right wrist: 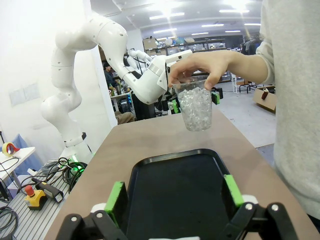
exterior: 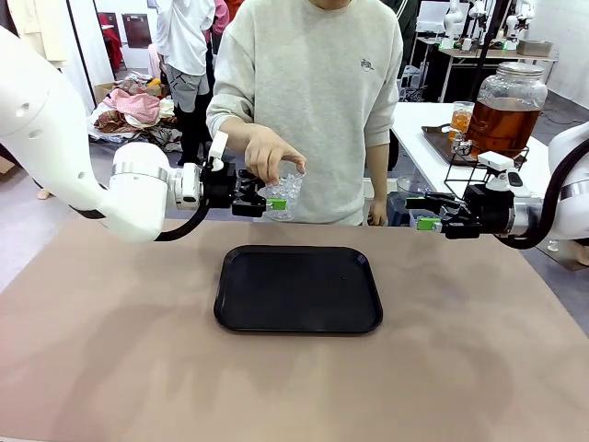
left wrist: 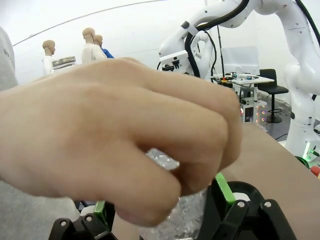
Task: Pour the drink into the iced cup.
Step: Open the gripper to release the iced cup you were holding.
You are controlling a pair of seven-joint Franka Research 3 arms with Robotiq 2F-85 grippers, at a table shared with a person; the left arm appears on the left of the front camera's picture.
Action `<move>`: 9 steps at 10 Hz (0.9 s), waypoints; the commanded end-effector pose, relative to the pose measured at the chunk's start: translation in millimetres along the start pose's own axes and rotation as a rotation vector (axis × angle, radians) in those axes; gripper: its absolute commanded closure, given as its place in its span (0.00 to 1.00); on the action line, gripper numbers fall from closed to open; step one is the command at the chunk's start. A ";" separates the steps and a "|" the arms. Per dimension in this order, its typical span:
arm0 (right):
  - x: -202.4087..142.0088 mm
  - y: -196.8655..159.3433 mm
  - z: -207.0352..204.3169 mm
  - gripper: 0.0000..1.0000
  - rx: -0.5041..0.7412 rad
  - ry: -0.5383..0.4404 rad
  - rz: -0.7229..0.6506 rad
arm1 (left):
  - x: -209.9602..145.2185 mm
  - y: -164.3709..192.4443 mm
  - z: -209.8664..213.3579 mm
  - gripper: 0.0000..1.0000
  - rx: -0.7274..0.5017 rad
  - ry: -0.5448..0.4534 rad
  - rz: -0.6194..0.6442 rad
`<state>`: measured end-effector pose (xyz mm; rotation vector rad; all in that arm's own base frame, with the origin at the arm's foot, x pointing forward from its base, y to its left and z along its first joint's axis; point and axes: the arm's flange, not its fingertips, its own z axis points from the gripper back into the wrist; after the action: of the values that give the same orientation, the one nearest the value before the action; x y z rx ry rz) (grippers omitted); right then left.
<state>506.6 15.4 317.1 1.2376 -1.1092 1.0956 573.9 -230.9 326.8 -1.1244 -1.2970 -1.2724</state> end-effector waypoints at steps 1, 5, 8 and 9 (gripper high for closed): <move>3.6 -0.9 -0.4 0.00 -0.005 0.007 -0.010 | 5.9 -6.6 16.1 0.00 -0.026 -0.008 0.019; 3.6 -0.9 -0.4 0.00 -0.005 0.007 -0.010 | 5.1 -39.9 77.1 0.00 -0.013 0.043 0.073; 3.6 -0.9 -0.4 0.00 -0.005 0.007 -0.010 | -1.8 -77.9 132.6 0.00 -0.010 0.045 0.062; 3.6 -0.9 -0.4 0.00 -0.005 0.007 -0.010 | -4.3 -87.0 146.0 0.00 0.000 0.042 0.067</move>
<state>506.7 15.4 317.0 1.2377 -1.1091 1.0956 496.5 -95.1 311.3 -1.1223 -1.2013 -1.2225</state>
